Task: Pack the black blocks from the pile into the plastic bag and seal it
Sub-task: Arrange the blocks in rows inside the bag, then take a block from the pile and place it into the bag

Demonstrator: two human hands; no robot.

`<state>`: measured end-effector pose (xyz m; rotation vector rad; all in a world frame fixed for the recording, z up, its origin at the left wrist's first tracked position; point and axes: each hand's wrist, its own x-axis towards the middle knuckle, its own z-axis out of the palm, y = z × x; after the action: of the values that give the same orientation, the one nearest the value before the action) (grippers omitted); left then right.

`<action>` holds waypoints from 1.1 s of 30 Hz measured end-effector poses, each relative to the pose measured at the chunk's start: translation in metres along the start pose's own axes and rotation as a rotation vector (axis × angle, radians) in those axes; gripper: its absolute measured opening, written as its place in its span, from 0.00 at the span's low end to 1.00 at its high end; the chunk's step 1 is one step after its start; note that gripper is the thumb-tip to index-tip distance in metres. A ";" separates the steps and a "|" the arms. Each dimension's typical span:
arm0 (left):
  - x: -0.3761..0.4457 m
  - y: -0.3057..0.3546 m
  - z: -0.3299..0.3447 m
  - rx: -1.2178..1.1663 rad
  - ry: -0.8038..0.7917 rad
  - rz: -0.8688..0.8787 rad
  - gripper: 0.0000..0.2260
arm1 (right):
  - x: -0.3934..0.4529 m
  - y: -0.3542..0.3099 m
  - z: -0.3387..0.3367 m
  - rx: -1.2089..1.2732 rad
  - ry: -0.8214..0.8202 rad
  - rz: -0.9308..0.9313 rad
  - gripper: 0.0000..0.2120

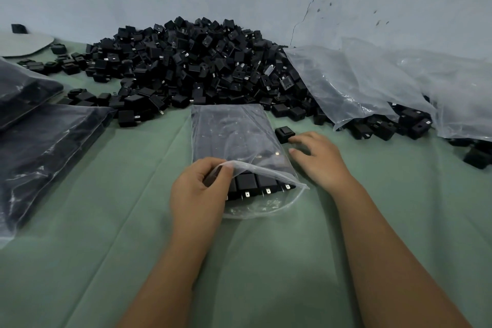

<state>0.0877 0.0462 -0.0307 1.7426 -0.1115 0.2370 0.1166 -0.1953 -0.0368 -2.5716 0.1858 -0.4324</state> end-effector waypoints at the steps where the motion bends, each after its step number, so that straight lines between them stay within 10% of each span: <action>1: 0.000 -0.001 0.000 -0.005 -0.004 -0.001 0.06 | 0.001 0.001 0.000 -0.026 -0.001 -0.011 0.15; 17: -0.004 0.007 -0.004 -0.068 -0.042 -0.002 0.03 | -0.060 -0.061 -0.006 0.678 0.726 0.256 0.20; 33: -0.011 0.007 -0.008 0.027 0.048 0.304 0.04 | -0.111 -0.114 0.031 -0.111 0.320 -0.302 0.14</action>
<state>0.0749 0.0522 -0.0251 1.7414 -0.3404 0.5035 0.0283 -0.0598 -0.0332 -2.6316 -0.0722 -0.9713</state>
